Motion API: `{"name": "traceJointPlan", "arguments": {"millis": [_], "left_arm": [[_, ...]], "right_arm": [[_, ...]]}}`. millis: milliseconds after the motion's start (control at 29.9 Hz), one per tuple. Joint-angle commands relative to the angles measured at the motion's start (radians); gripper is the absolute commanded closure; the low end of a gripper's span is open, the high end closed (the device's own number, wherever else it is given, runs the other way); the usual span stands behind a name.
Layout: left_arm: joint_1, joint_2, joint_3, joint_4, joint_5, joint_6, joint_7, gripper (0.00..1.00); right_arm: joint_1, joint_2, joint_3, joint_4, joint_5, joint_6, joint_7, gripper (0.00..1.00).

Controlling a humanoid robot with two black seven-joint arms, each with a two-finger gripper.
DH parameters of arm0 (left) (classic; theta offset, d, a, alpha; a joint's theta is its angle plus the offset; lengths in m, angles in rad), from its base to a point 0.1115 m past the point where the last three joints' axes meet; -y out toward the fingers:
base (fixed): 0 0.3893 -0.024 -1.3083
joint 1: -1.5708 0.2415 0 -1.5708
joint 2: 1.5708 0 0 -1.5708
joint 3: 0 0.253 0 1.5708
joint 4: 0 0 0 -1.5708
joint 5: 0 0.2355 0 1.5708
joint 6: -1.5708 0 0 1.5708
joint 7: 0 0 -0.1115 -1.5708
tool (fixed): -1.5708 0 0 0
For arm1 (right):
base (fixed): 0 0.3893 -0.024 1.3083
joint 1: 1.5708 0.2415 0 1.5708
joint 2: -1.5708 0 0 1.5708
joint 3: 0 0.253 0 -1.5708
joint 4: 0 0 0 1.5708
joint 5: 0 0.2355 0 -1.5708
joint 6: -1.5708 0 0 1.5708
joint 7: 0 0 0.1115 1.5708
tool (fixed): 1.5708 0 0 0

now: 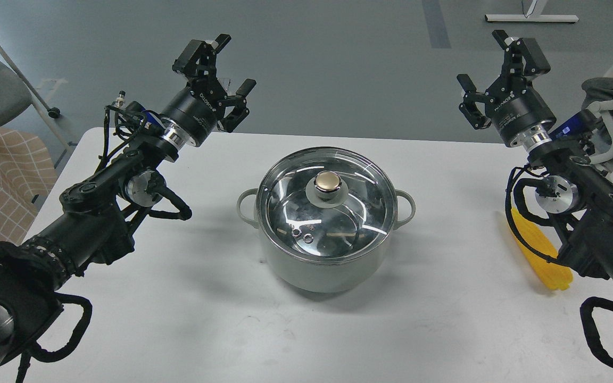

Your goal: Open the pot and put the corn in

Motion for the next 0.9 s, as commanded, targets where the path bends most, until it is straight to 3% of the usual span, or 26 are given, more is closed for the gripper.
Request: {"name": "traceJointPlan", "arguments": {"millis": [0, 368, 870], "left_arm": [[0.0, 0.002, -0.032, 0.001, 0.001, 0.0, 0.0, 0.0], [0.013, 0.014, -0.035, 0.05, 0.001, 0.0, 0.0, 0.0], [0.0, -0.001, -0.044, 0.053, -0.002, 0.079, 0.0, 0.0]], "right_arm": [[0.001, -0.001, 0.0, -0.001, 0.004, 0.0, 0.0, 0.0], [0.004, -0.006, -0.005, -0.018, 0.001, 0.0, 0.0, 0.0], [0.033, 0.019, -0.006, -0.048, 0.002, 0.0, 0.0, 0.0]]}}
